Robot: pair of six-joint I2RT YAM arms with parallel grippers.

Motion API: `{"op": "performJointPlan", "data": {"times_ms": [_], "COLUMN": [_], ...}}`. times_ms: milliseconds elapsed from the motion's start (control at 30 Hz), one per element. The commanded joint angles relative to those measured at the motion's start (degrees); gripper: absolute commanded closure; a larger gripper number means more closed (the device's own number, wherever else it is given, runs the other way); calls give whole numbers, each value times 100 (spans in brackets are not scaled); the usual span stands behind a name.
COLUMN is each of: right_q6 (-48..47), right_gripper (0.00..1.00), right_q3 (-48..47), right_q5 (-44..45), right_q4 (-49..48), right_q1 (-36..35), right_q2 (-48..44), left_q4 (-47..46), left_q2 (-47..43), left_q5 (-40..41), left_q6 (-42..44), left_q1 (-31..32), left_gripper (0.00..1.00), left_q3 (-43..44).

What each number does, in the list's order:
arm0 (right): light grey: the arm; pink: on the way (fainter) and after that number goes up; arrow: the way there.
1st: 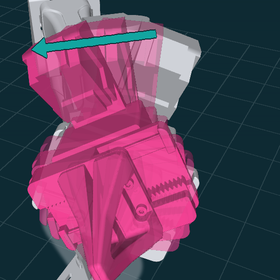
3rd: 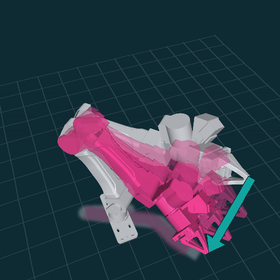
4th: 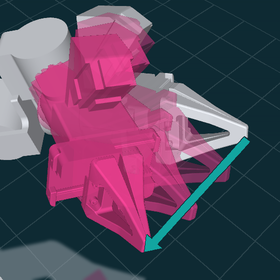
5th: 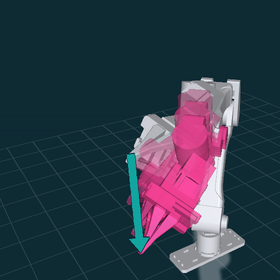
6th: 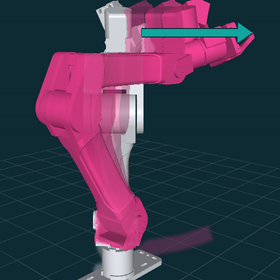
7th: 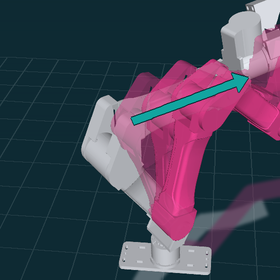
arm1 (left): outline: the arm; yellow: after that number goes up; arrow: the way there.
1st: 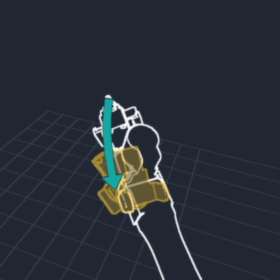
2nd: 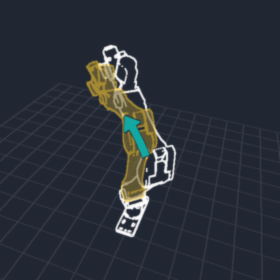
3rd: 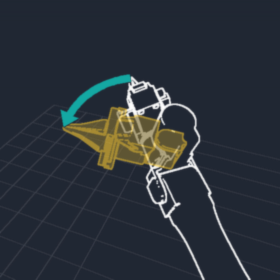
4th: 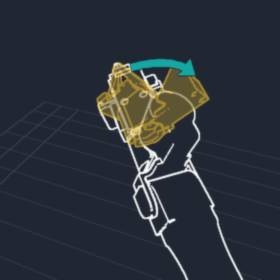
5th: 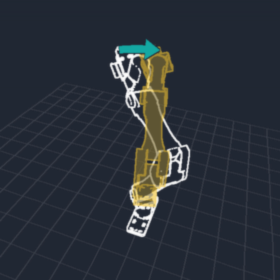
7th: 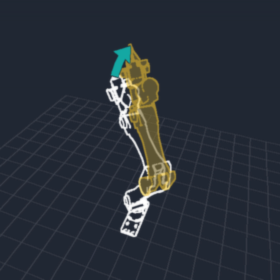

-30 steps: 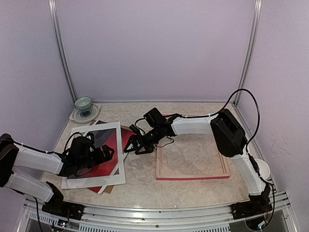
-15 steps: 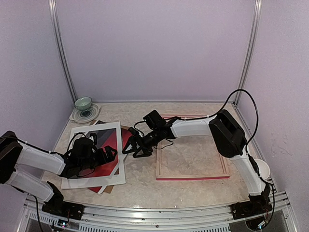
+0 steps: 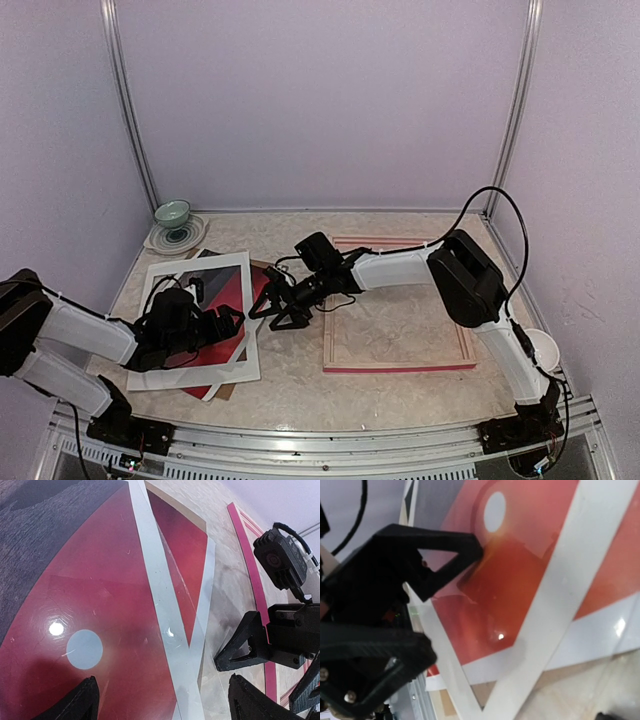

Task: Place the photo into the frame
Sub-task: Pick up the glass panel from the mat board.

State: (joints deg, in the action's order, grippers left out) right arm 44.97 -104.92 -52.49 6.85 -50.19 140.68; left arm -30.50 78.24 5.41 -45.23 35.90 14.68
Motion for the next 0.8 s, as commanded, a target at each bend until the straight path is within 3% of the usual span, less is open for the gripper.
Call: {"op": "performJointPlan", "data": {"times_ms": [0, 400, 767], "right_q6": [329, 875, 1247], "right_gripper": [1, 1, 5], "right_q3": [136, 78, 224], "right_q5": [-168, -378, -670], "right_q4": [-329, -668, -1267], "right_q1": [-81, -78, -78], "right_q2": [181, 330, 328], "left_q4": [-203, -419, -517], "left_q2": [93, 58, 9], "left_q5": [-206, -251, -270], "left_q6": [-47, -100, -128], "left_q1": [49, 49, 49], "left_gripper": [13, 25, 27], "left_q3": [-155, -369, -496]}}
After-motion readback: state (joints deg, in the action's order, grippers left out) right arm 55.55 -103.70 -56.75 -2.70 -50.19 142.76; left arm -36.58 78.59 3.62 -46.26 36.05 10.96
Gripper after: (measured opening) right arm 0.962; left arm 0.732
